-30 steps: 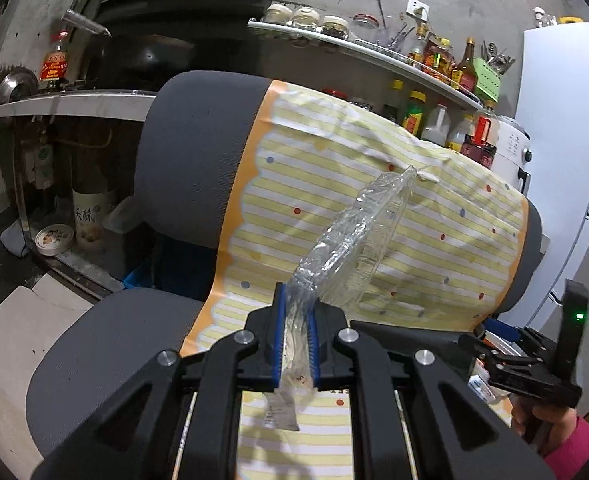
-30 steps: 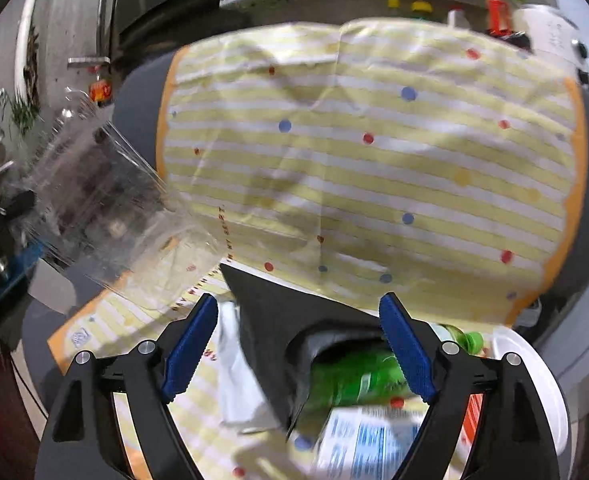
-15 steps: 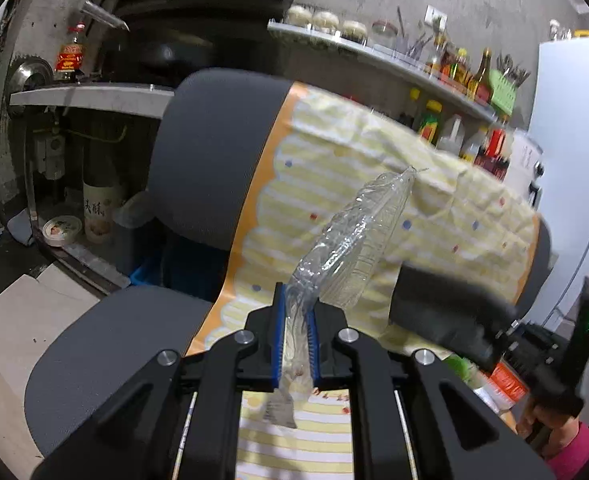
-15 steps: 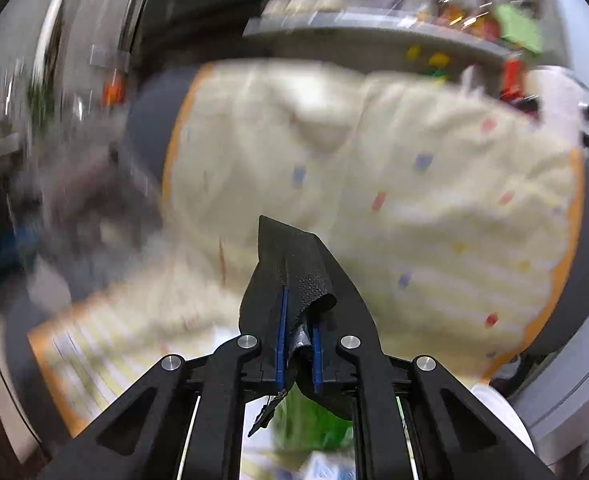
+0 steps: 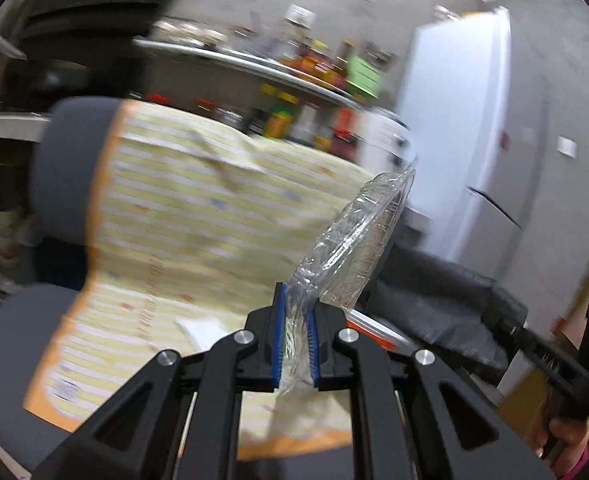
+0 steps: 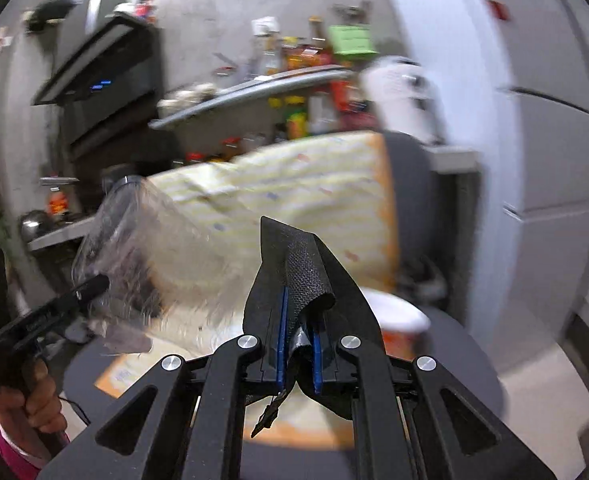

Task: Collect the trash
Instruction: 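Carry the clear container and black piece over the trash bag and open both tools, then move both tools back over the remaining trash on the chair, then grasp the white tissue with the left tool and lift it, then grasp the white milk carton with the right tool while the left holds the tissue, then carry the tissue and milk carton over the trash bag and open both tools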

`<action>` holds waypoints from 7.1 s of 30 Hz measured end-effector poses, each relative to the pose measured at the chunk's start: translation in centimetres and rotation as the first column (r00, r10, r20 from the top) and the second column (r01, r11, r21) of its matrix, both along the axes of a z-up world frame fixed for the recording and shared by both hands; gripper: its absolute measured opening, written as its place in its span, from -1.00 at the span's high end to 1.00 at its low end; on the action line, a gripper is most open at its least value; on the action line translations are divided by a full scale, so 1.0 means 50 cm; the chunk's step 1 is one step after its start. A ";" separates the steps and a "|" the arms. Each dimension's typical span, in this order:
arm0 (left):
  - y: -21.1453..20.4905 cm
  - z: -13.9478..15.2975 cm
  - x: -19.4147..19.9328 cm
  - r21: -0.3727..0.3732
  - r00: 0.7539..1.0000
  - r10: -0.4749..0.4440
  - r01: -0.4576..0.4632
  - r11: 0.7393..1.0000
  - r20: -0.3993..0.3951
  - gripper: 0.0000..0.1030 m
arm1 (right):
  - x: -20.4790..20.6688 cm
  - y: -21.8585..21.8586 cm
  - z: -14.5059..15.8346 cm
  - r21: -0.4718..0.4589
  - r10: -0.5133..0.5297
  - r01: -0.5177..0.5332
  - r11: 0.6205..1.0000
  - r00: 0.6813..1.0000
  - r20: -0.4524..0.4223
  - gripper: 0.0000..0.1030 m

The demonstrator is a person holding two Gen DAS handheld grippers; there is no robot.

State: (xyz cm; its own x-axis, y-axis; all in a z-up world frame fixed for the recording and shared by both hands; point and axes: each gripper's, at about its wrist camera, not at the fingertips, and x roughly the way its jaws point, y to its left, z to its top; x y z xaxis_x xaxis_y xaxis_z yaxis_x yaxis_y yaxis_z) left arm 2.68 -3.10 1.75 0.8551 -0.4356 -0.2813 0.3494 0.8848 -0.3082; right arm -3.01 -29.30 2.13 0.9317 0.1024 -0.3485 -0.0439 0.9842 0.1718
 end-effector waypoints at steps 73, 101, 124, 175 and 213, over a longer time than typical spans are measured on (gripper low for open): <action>-0.252 -0.258 -0.005 0.231 0.920 -0.263 0.334 0.914 -0.292 -0.09 | -0.185 -0.238 -0.241 0.071 -0.411 0.455 0.888 0.853 -0.323 0.03; -0.067 -0.312 0.351 0.349 0.867 0.158 0.019 0.937 -0.473 -0.26 | 0.074 -0.074 -0.270 0.044 -0.145 0.172 0.984 0.922 -0.359 -0.06; 0.047 -0.220 0.175 0.229 0.938 0.018 0.066 0.971 -0.347 0.98 | 0.097 0.008 -0.258 0.019 -0.054 0.065 0.998 0.935 -0.351 -0.24; 0.040 -0.264 0.156 0.201 0.919 -0.020 0.108 0.974 -0.393 0.97 | 0.316 0.147 -0.290 -0.082 -0.174 0.155 0.985 0.911 -0.373 -0.69; -0.399 -0.219 -0.088 0.193 0.754 -0.604 0.652 0.733 -0.256 0.97 | -0.206 -0.185 -0.189 -0.078 -0.403 0.396 0.915 0.891 -0.211 -0.46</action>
